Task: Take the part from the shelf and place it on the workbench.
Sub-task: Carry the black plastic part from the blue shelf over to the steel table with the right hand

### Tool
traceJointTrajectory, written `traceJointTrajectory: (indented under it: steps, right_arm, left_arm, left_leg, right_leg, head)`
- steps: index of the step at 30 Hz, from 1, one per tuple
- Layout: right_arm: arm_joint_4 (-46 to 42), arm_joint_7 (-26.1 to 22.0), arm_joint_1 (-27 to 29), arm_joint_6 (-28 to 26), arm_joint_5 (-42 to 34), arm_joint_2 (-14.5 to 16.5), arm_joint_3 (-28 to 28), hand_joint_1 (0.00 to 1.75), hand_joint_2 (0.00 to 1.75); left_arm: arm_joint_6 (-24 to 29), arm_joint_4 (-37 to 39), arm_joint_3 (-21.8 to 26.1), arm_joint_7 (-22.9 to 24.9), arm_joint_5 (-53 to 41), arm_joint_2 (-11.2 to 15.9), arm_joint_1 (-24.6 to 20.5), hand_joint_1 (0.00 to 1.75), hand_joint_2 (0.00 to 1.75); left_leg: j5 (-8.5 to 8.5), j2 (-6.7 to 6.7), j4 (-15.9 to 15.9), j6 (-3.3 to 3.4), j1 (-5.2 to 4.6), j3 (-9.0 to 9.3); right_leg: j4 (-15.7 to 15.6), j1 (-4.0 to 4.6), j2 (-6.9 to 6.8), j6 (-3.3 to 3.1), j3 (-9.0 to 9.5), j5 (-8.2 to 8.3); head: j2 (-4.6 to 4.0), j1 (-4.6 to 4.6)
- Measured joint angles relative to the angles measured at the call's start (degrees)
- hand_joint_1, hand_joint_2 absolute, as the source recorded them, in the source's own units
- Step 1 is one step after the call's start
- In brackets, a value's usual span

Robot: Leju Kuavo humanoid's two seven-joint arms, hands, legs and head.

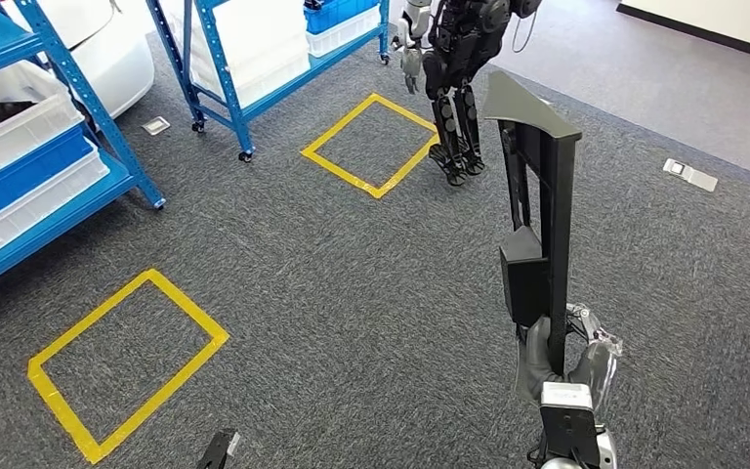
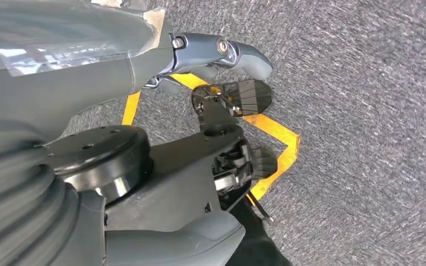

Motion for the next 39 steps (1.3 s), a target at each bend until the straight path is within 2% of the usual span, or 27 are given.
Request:
traceJointTrajectory:
  steps: [2,3,4,6,8,10,11,12,13,14,15,17,19,21,22,24,26,27,28,29,30,31,33,34,36,37,39]
  right_arm:
    - [0.1,-0.2,-0.1,-0.1,-0.2,-0.1,0.3,1.75,1.75]
    - [0.1,-0.2,-0.2,-0.2,-0.2,-0.2,0.4,1.75,1.75]
    - [0.1,-0.2,-0.2,-0.3,-0.3,-0.2,0.6,1.75,1.75]
    - [0.2,-0.3,-0.2,-0.5,-0.3,-0.4,0.7,1.75,1.75]
    - [0.1,-0.3,-0.2,-0.6,-0.4,-0.4,0.8,1.75,1.75]
    - [0.1,-0.2,-0.3,-0.6,-0.5,-0.5,0.9,1.75,1.75]
    - [0.1,-0.1,-0.3,-0.6,-0.5,-0.5,0.9,1.75,1.75]
    - [0.1,-0.1,-0.3,-0.6,-0.6,-0.5,1.0,1.75,1.75]
    - [0.1,0.0,-0.3,-0.6,-0.6,-0.5,1.0,1.75,1.75]
    - [0.1,0.0,-0.3,-0.6,-0.6,-0.5,1.0,1.75,1.75]
    - [0.1,0.0,-0.3,-0.6,-0.7,-0.5,1.1,1.75,1.75]
    - [0.1,0.1,-0.3,-0.6,-0.7,-0.5,1.1,1.75,1.75]
    - [0.0,0.2,-0.4,-0.6,-0.7,-0.5,1.2,1.75,1.75]
    - [0.0,0.4,-0.4,-0.4,-0.7,-0.5,1.2,1.75,1.75]
    - [-0.1,0.6,-0.3,-0.3,-0.6,-0.5,1.2,1.75,1.75]
    - [-0.4,0.9,-0.4,0.0,-0.5,-0.5,1.2,1.75,1.75]
    - [-0.6,1.1,-0.6,0.3,-0.2,-0.5,1.3,1.75,1.75]
    - [-0.6,1.2,-0.6,0.5,-0.1,-0.5,1.3,1.75,1.75]
    - [-0.6,1.3,-0.5,0.6,0.0,-0.5,1.3,1.75,1.75]
    - [-0.6,1.3,-0.4,0.8,0.1,-0.6,1.3,1.75,1.75]
    - [-0.6,1.4,-0.4,0.8,0.1,-0.6,1.3,1.75,1.75]
    - [-0.6,1.4,-0.4,0.8,0.1,-0.5,1.3,1.75,1.75]
    - [-0.7,1.4,-0.4,0.8,0.1,-0.5,1.3,1.75,1.75]
    - [-0.8,1.4,-0.4,0.9,0.1,-0.5,1.3,1.75,1.75]
    - [-0.8,1.5,-0.4,0.9,0.1,-0.4,1.3,1.75,1.75]
    - [-0.8,1.5,-0.4,0.9,0.1,-0.4,1.3,1.75,1.75]
    - [-1.0,1.5,-0.4,0.9,0.1,-0.4,1.3,1.75,1.75]
  left_arm:
    - [-0.1,0.0,0.0,-0.2,0.0,-0.1,0.0,0.0,1.75]
    - [-0.2,0.0,0.0,-0.2,-0.1,0.0,0.0,0.0,1.75]
    - [-0.3,0.0,0.0,-0.3,-0.2,0.0,-0.1,0.0,1.75]
    - [-0.4,0.0,0.0,-0.3,-0.4,0.0,-0.2,0.0,1.75]
    - [-0.4,0.0,0.0,-0.3,-0.5,-0.1,-0.4,0.0,1.75]
    - [-0.5,0.0,0.0,-0.3,-0.6,-0.1,-0.4,0.0,1.75]
    - [-0.5,0.0,0.0,-0.3,-0.6,-0.1,-0.2,0.0,1.75]
    - [-0.5,0.0,0.0,-0.3,-0.6,-0.1,-0.1,0.0,1.75]
    - [-0.5,0.0,0.0,-0.3,-0.6,-0.1,0.0,0.0,1.75]
    - [-0.5,0.0,0.0,-0.3,-0.6,-0.1,0.0,0.0,1.75]
    - [-0.5,0.0,0.0,-0.3,-0.6,-0.1,0.0,0.0,1.75]
    - [-0.5,0.0,0.0,-0.3,-0.6,0.0,0.0,0.0,1.75]
    - [-0.5,0.0,0.0,-0.2,-0.6,0.0,0.0,0.0,1.75]
    - [-0.7,0.0,0.0,-0.2,-0.6,0.0,-0.1,0.0,1.75]
    - [-0.9,0.0,0.0,-0.2,-0.5,0.0,-0.2,0.0,1.75]
    - [-1.3,0.0,0.0,-0.2,-0.4,0.0,-0.3,0.0,1.75]
    - [-1.5,0.0,0.0,-0.3,-0.3,0.0,-0.2,0.0,1.75]
    - [-1.4,0.0,0.0,-0.4,-0.3,0.0,-0.1,0.0,1.75]
    - [-1.3,0.0,0.1,-0.6,-0.2,0.0,0.0,0.0,1.75]
    - [-1.3,0.0,0.1,-0.8,-0.1,0.0,0.0,0.0,1.75]
    - [-1.2,0.0,0.2,-0.9,0.0,-0.1,0.0,0.0,1.75]
    - [-1.2,0.0,0.3,-0.9,0.1,-0.2,0.0,0.0,1.75]
    - [-1.2,0.0,0.5,-1.0,0.1,-0.3,0.0,0.0,1.75]
    - [-1.2,0.0,0.6,-1.0,0.1,-0.3,0.0,0.0,1.75]
    - [-1.2,0.0,0.8,-1.0,0.1,-0.3,0.0,0.0,1.75]
    - [-1.2,0.0,0.9,-1.0,0.1,-0.4,0.0,0.0,1.75]
    - [-1.2,-0.1,0.9,-1.1,0.1,-0.5,0.0,0.0,1.75]
  left_leg:
    - [-0.29,0.89,0.1,-0.49,-0.29,0.18]
    - [-0.41,1.28,0.2,-0.79,-0.45,0.25]
    - [-0.48,1.68,0.2,-1.1,-0.55,0.32]
    - [-0.63,2.37,0.2,-1.74,-0.31,0.43]
    - [-2.4,0.76,2.3,-2.34,0.05,-0.29]
    - [-6.4,-2.21,9.1,-2.66,0.22,-3.21]
    - [-8.29,-3.07,13.3,-2.72,0.23,-5.21]
    - [-9.33,-3.49,16.6,-2.73,0.23,-6.89]
    - [-9.22,-3.66,17.9,-2.66,0.23,-7.74]
    - [-7.82,-3.79,16.7,-2.52,0.23,-7.37]
    - [-5.6,-4.16,13.4,-2.32,0.24,-5.92]
    - [-1.71,-6.32,5.1,-1.87,0.35,-2.18]
    - [-0.7,-7.71,1.4,-1.57,0.25,-0.54]
    - [-0.59,-6.81,1.1,-1.14,-0.04,-0.53]
    - [-0.35,-6.2,0.9,-0.74,-0.04,-0.47]
    - [0.1,-4.82,0.4,0.02,0.05,-0.36]
    - [0.17,-3.31,0.3,0.3,-0.05,-0.4]
    - [0.15,-2.51,0.3,0.32,-0.1,-0.45]
    - [0.13,-1.77,0.3,0.32,-0.12,-0.48]
    - [0.09,-1.06,0.3,0.29,-0.12,-0.49]
    - [0.04,-0.45,0.3,0.21,-0.11,-0.44]
    - [-0.05,0.11,0.4,0.07,-0.14,-0.32]
    - [-0.39,1.1,0.4,-0.46,-0.47,-0.01]
    - [-0.54,1.57,0.4,-0.77,-0.63,0.15]
    - [-0.67,2.6,0.3,-1.39,-0.59,0.41]
    - [-0.86,2.51,0.5,-1.76,-0.39,0.43]
    - [-2.7,0.24,2.7,-2.41,-0.04,-0.4]
  right_leg:
    - [-8.3,0.06,-2.3,0.22,4.62,2.43]
    - [-10.3,0.17,-2.95,-0.02,5.76,2.99]
    - [-11.0,0.32,-3.05,-0.37,6.04,3.17]
    - [-11.1,0.3,-1.76,-1.1,5.77,3.51]
    - [-11.3,0.04,-0.55,-1.86,5.71,3.85]
    - [-11.4,-0.02,0.65,-2.38,5.69,4.07]
    - [-11.4,0.07,1.3,-2.54,5.62,4.14]
    - [-11.3,0.17,2.01,-2.63,5.57,4.18]
    - [-11.3,0.25,2.75,-2.68,5.54,4.21]
    - [-11.2,0.3,3.51,-2.71,5.55,4.24]
    - [-11.1,0.3,4.25,-2.7,5.59,4.24]
    - [-10.9,0.4,5.58,-2.6,5.52,4.25]
    - [-10.8,0.43,6.67,-2.14,5.11,4.39]
    - [-11.0,0.27,7.69,-1.41,4.54,4.69]
    - [-10.6,0.24,7.27,-1.18,4.15,4.58]
    - [-7.2,0.4,4.64,-1.15,2.22,2.87]
    - [0.7,0.41,1.9,-1.43,-1.46,-0.54]
    - [4.4,0.35,1.42,-1.36,-3.28,-1.91]
    - [6.5,0.28,1.21,-1.12,-4.24,-2.51]
    - [6.3,0.22,1.01,-0.71,-3.99,-2.23]
    - [3.4,0.17,0.64,-0.25,-2.34,-1.09]
    - [-1.2,0.15,-0.42,0.14,0.3,0.4]
    - [-8.9,0.31,-2.96,0.12,4.67,2.75]
    - [-10.6,0.42,-3.7,-0.18,5.65,3.25]
    - [-11.0,0.62,-2.81,-0.96,5.64,3.57]
    - [-11.1,0.5,-2.17,-1.34,5.58,3.76]
    - [-11.3,0.19,-0.86,-2.11,5.55,4.13]
  head:
    - [0.0,0.09]
    - [0.0,0.05]
    - [0.0,0.04]
    - [0.0,-0.05]
    - [0.0,-0.29]
    - [0.0,-0.67]
    - [0.0,-0.77]
    - [0.0,-0.8]
    - [0.0,-0.8]
    - [0.0,-0.8]
    - [0.0,-0.8]
    - [0.0,-0.8]
    - [0.0,-0.77]
    - [0.0,-0.75]
    - [0.0,-0.75]
    - [0.0,-0.59]
    - [0.0,-0.35]
    - [0.0,-0.24]
    - [0.0,-0.22]
    - [0.0,-0.19]
    - [0.0,-0.15]
    - [0.0,-0.11]
    - [0.0,-0.04]
    - [0.0,-0.07]
    - [0.0,-0.16]
    - [0.0,-0.19]
    - [0.0,-0.41]
